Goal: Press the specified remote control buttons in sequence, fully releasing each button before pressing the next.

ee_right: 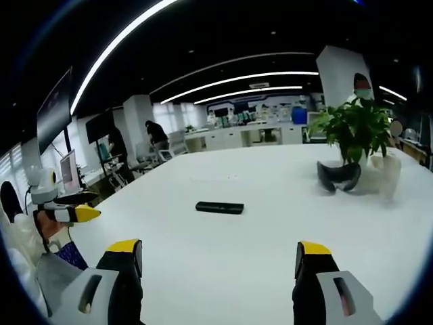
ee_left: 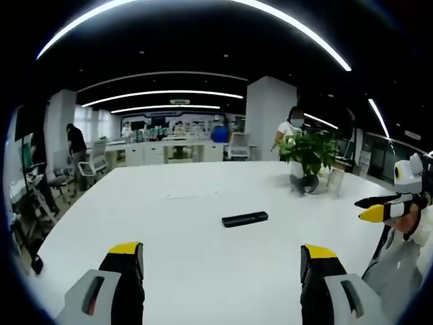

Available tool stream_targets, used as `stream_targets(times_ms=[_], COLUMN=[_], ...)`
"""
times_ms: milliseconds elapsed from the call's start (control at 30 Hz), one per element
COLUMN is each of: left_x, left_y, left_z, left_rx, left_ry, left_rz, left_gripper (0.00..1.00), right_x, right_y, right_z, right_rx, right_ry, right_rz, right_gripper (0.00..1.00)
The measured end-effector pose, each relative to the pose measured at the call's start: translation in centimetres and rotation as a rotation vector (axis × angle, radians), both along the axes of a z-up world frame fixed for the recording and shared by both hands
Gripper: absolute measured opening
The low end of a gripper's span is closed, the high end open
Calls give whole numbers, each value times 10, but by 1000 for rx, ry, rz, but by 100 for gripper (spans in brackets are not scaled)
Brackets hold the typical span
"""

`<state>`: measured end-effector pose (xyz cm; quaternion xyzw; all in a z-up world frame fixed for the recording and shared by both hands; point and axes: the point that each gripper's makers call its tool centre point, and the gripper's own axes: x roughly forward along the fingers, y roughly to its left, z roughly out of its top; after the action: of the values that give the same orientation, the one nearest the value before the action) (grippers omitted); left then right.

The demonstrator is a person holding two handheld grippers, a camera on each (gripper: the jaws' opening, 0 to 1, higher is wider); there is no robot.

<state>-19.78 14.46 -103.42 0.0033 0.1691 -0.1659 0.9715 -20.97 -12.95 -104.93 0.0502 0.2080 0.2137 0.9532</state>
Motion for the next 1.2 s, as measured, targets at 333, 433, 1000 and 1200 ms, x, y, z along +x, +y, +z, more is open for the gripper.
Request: stream_targets(times_ms=[333, 433, 1000, 1200], left_x=[16, 24, 69, 85], left_y=[-10, -13, -43, -51], left_z=[0, 3, 9, 9], left_rx=[65, 73, 104, 163], left_ry=[8, 3, 51, 58], left_rz=[-55, -67, -220, -289], left_gripper=[97, 97, 94, 93], right_x=[2, 1, 0, 1], right_y=[3, 3, 3, 5], right_z=[-2, -4, -11, -12], right_rx=[13, 8, 36, 47], right_ry=[18, 24, 59, 66], right_rz=[16, 16, 19, 22], right_gripper=[90, 89, 83, 80])
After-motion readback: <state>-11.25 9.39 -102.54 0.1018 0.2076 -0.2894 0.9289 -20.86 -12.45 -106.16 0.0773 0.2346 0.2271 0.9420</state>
